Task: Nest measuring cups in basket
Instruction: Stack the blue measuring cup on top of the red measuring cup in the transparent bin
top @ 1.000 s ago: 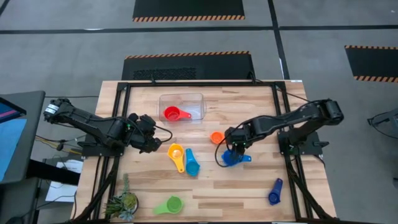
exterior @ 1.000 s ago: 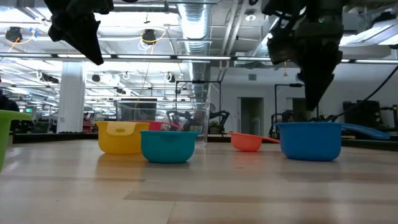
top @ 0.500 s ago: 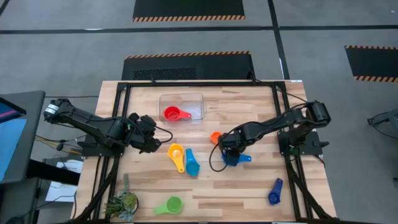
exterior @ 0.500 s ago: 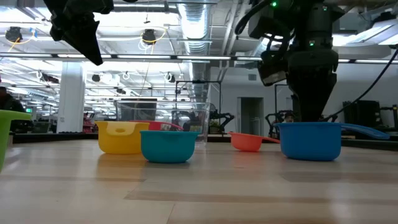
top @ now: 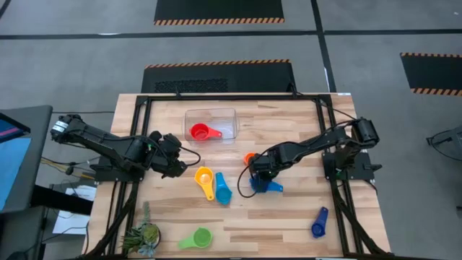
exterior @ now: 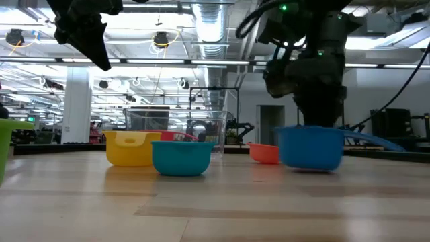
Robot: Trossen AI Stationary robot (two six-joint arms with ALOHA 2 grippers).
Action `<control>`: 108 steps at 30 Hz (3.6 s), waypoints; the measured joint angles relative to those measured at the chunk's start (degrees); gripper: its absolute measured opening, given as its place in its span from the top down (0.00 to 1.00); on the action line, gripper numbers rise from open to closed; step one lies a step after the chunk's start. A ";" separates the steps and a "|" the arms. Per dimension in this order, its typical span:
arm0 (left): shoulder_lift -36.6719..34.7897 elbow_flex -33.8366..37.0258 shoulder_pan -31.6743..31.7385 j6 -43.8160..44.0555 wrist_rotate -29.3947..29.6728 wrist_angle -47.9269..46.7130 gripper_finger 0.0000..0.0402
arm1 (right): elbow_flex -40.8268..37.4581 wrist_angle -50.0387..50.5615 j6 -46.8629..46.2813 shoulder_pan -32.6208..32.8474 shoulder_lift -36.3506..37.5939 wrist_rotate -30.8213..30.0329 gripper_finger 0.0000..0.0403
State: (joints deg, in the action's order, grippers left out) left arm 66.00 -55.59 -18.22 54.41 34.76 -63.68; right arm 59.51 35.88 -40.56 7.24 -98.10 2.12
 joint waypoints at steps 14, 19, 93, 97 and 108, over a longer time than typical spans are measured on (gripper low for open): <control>0.00 0.00 -0.29 4.86 -7.56 -3.20 1.00 | 18.19 -14.65 19.50 -13.76 8.40 -14.49 0.98; -0.02 0.00 -0.57 5.27 -7.50 -3.35 1.00 | 25.00 -23.15 27.87 -20.39 3.49 -13.98 0.98; -0.01 0.00 -0.56 5.40 -6.27 -2.58 1.00 | 64.71 -1.55 42.50 -25.40 -36.27 0.92 0.74; 0.00 0.00 -0.57 5.40 -6.29 -2.58 1.00 | 64.71 0.09 42.56 -26.42 -36.23 0.82 0.79; 0.00 0.00 -0.55 4.81 -5.54 -2.62 1.00 | 64.55 5.74 43.17 -27.16 -38.46 3.84 0.98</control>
State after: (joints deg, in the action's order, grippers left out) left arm 66.00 -55.59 -18.77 59.22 29.21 -66.30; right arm 124.06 41.62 2.61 -19.92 -136.56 5.96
